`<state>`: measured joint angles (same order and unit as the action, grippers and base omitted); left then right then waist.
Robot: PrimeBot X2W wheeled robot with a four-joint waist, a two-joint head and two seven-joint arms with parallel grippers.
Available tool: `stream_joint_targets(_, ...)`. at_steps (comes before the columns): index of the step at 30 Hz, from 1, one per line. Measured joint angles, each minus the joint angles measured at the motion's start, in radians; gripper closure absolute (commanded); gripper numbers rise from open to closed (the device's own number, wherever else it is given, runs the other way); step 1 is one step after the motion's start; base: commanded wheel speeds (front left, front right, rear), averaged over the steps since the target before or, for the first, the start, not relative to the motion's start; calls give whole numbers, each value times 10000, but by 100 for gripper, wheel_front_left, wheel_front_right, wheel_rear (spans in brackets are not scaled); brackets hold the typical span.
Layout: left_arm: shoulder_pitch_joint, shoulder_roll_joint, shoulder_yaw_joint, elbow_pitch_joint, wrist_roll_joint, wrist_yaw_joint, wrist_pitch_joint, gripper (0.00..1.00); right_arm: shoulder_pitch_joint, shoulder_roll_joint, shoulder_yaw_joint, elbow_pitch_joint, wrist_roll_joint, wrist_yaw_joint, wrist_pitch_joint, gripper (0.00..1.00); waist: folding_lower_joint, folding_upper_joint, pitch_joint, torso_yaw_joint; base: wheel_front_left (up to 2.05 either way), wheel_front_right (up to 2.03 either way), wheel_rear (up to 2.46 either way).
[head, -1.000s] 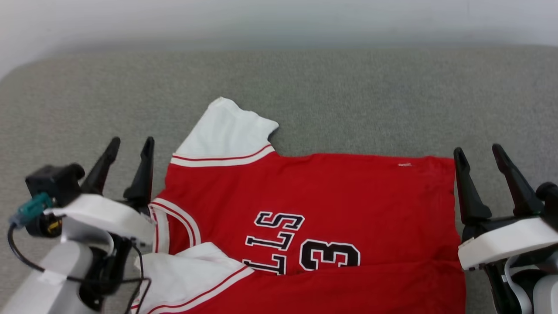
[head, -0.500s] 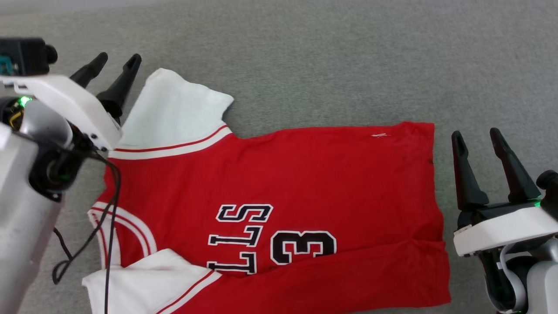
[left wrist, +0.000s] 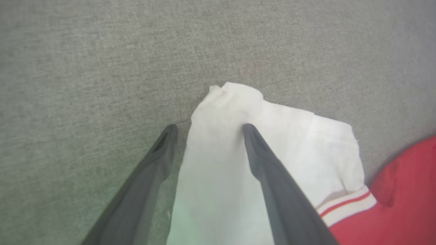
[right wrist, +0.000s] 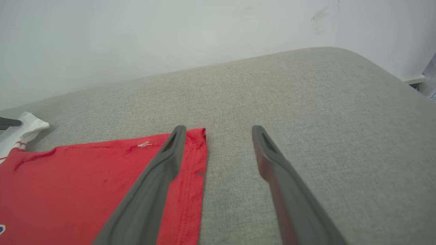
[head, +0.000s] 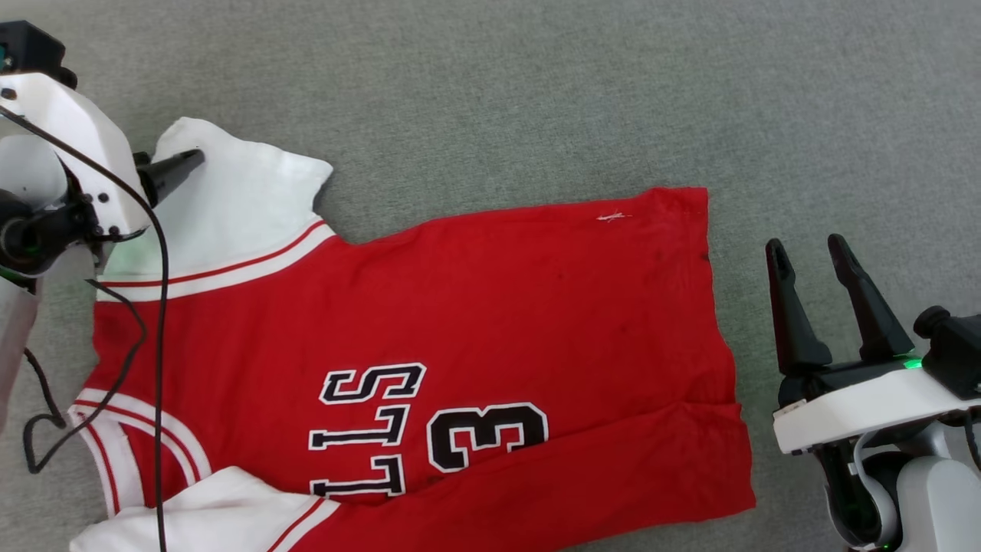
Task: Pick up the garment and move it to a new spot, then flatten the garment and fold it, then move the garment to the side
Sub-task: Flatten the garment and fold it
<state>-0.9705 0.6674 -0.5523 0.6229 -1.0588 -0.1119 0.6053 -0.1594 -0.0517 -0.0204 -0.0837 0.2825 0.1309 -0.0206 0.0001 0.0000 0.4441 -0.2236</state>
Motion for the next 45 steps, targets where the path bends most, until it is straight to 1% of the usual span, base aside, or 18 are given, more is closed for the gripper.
stream_joint_targets(7,-444,90,-380,566,-173,-29,1455,0,-13,4,130,399,297,0,-224,0,-2,0,302,-302,0,0,0)
stream_joint_targets(8,-483,77,-428,606,-211,-27,1643,23,-39,2,134,462,328,0,-228,0,-2,0,321,-329,0,0,0)
stream_joint_targets(9,-506,56,-439,640,-247,-12,1779,58,-68,2,136,512,372,0,-228,0,-2,0,335,-346,0,0,0)
stream_joint_targets(10,-539,33,-453,673,-307,4,1898,78,-88,2,146,545,431,0,-228,0,-3,0,348,-357,0,0,0)
stream_joint_targets(11,-556,25,-470,690,-301,4,1925,100,-105,2,148,577,443,0,-226,0,-3,0,363,-366,0,0,0)
stream_joint_targets(15,-549,-109,-493,861,-268,15,1701,100,-230,4,209,784,642,0,-21,0,-3,0,353,-359,0,0,0)
stream_joint_targets(19,-481,-270,-531,1020,-125,10,1168,100,-491,6,167,1191,907,0,652,0,-2,0,182,-298,0,0,0)
stream_joint_targets(26,-454,-652,-575,1139,190,-27,92,100,-1688,-67,-56,2477,859,0,2788,0,-2,0,-213,62,0,0,0)
stream_joint_targets(30,-556,-817,-583,966,245,-44,-303,100,-2556,-430,107,3116,871,0,3998,0,-2,0,-355,418,0,0,0)
stream_joint_targets(34,-651,-823,-608,665,284,-94,-516,100,-3307,-784,412,3710,846,0,5302,0,-1,0,-388,773,0,0,0)
stream_joint_targets(37,-666,-857,-644,391,297,-113,-665,100,-3900,-1112,648,4134,825,0,5988,0,-1,0,-353,1022,0,0,0)
stream_joint_targets(42,-671,-844,-708,65,291,-130,-819,100,-4490,-1404,1007,4924,859,-2,7614,0,-1,0,-266,1361,0,0,0)
stream_joint_targets(44,-662,-838,-709,-42,253,-146,-911,100,-4662,-1492,1072,5039,878,-2,7988,0,-2,0,-234,1467,0,0,0)
stream_joint_targets(45,-657,-825,-708,-94,249,-148,-949,100,-4708,-1503,1043,5135,876,-4,8217,54,-2,0,-216,1509,0,0,0)
